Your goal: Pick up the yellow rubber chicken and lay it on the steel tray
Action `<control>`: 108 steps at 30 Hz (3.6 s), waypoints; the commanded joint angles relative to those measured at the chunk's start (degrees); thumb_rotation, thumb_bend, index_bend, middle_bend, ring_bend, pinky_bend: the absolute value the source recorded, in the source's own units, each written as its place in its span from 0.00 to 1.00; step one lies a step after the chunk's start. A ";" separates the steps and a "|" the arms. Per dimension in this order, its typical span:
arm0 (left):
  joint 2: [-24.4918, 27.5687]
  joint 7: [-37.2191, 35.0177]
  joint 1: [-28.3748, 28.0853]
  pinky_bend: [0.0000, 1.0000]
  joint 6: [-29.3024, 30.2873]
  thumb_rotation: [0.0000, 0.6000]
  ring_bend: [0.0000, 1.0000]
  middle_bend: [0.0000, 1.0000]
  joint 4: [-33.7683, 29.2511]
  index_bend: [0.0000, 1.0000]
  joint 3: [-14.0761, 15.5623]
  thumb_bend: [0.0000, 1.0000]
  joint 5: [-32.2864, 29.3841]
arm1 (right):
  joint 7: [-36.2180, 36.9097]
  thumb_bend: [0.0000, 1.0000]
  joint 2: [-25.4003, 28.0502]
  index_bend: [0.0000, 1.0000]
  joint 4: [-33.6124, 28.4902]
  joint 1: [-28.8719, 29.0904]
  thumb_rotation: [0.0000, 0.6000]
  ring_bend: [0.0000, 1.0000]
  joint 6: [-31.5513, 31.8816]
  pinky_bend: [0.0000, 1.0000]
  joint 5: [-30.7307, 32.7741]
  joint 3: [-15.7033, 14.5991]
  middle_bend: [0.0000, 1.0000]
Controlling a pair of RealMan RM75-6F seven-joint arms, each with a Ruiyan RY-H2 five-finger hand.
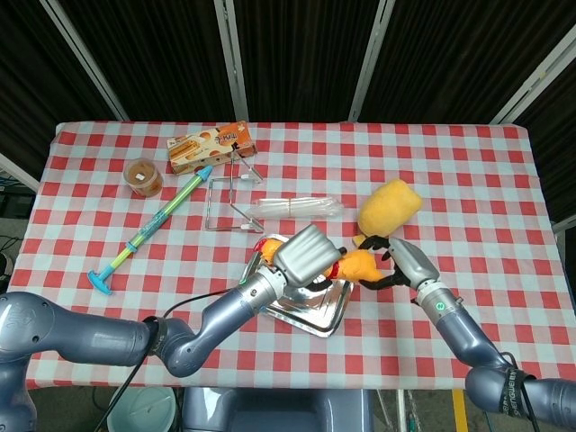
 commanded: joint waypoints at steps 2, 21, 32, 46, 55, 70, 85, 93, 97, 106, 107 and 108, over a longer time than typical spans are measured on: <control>0.14 -0.50 -0.14 0.66 -0.28 1.00 0.62 0.68 0.15 0.60 0.16 0.64 -0.30 | -1.54 0.46 -0.91 0.58 0.73 0.33 1.00 0.40 1.30 0.54 1.83 0.20 0.46; -1.42 -4.28 0.51 0.66 1.16 1.00 0.62 0.68 3.96 0.61 0.12 0.63 1.37 | -4.69 0.73 -2.31 1.00 1.29 -0.92 1.00 0.87 3.63 0.95 0.91 0.12 0.91; -1.29 -7.27 1.43 0.66 0.83 1.00 0.62 0.68 5.44 0.61 0.05 0.63 5.11 | 4.59 0.64 4.52 0.22 -0.35 -3.15 1.00 0.19 -8.08 0.26 -8.56 0.76 0.30; -3.41 -6.52 1.33 0.66 1.69 1.00 0.63 0.69 7.60 0.61 -0.13 0.63 6.67 | 13.90 0.56 9.08 0.00 -0.16 -3.37 1.00 0.05 -18.95 0.13 -18.85 2.27 0.15; -4.18 -5.51 0.73 0.66 0.34 1.00 0.63 0.69 8.63 0.61 -0.06 0.63 6.02 | 16.67 0.17 9.48 0.00 0.97 -3.27 1.00 0.02 -20.62 0.09 -21.66 2.50 0.11; -5.09 -5.54 0.98 0.66 -0.50 1.00 0.63 0.69 8.61 0.61 0.65 0.63 5.76 | 15.93 0.12 6.66 0.00 4.52 -3.27 1.00 0.00 -15.15 0.05 -17.08 2.43 0.02; -7.67 -1.53 0.57 0.66 2.60 1.00 0.63 0.70 10.18 0.62 0.42 0.63 4.87 | 11.86 0.12 6.42 0.00 2.31 -2.61 1.00 0.00 -12.60 0.05 -13.94 1.23 0.01; -8.61 -0.14 0.83 0.66 3.88 1.00 0.64 0.71 10.05 0.63 0.28 0.63 4.74 | 9.50 0.12 5.88 0.00 1.76 -1.75 1.00 0.00 -10.81 0.05 -11.25 1.20 0.01; -9.00 0.32 0.78 0.65 3.99 1.00 0.64 0.71 10.31 0.63 0.05 0.63 4.66 | 8.01 0.12 5.06 0.00 1.67 -1.10 1.00 0.00 -9.82 0.05 -9.36 1.06 0.01; -9.76 -0.17 1.00 0.66 3.68 1.00 0.64 0.71 9.96 0.63 -0.34 0.63 5.12 | 5.58 0.14 1.49 0.10 3.20 -0.34 1.00 0.07 -6.23 0.11 -4.86 1.16 0.12; -9.78 -0.16 0.99 0.65 3.60 1.00 0.64 0.71 10.00 0.63 -0.34 0.63 5.19 | 5.29 0.16 1.38 0.12 3.24 -0.24 1.00 0.09 -6.05 0.12 -4.45 1.15 0.14; -9.84 -0.26 0.99 0.66 3.47 1.00 0.64 0.71 10.06 0.63 -0.37 0.63 5.28 | 4.76 0.21 1.20 0.14 3.43 -0.09 1.00 0.10 -5.83 0.12 -3.99 1.06 0.15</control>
